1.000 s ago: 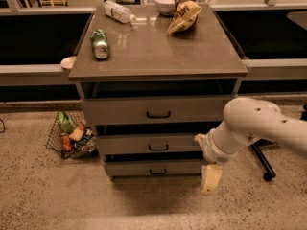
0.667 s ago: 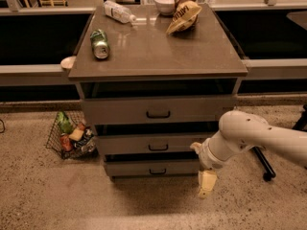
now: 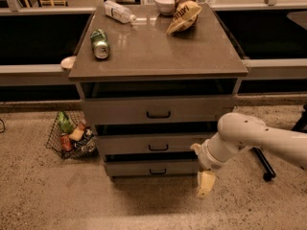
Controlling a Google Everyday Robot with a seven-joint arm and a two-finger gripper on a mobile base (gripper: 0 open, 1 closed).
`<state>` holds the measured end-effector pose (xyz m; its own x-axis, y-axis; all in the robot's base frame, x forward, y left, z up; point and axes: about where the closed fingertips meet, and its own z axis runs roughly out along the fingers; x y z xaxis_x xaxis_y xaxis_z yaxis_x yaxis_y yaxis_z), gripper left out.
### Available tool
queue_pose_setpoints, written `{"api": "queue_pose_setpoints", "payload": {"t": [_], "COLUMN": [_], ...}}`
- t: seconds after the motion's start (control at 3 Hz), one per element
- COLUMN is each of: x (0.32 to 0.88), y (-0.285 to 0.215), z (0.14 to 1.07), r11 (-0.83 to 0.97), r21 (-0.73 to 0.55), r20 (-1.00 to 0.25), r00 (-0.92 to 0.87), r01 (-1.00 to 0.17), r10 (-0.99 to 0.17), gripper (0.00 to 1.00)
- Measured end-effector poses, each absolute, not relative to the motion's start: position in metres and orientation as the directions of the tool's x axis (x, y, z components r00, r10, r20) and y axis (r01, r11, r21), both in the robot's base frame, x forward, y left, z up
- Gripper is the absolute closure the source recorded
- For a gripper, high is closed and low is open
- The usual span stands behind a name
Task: Open middle drawer
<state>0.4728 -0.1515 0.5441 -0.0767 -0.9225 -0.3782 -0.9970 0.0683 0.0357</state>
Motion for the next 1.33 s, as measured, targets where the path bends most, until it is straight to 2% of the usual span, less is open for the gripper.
{"api": "queue_pose_setpoints", "payload": {"t": [0.67, 1.0, 1.33], "x": [0.520, 0.557, 0.557], "y": [-0.168, -0.174, -0.174], "z": [0.481, 0.463, 0.463], "r11": [0.026, -0.068, -0.068], "r21": [-0.068, -0.152, -0.151], "r20": [-0.333, -0.339, -0.339], "r00": [-0.002, 0.116, 0.116], "r01": [-0.997, -0.986, -0.986], "r10": [-0.943, -0.934, -0.934], "gripper": [0.00, 0.00, 0.00]}}
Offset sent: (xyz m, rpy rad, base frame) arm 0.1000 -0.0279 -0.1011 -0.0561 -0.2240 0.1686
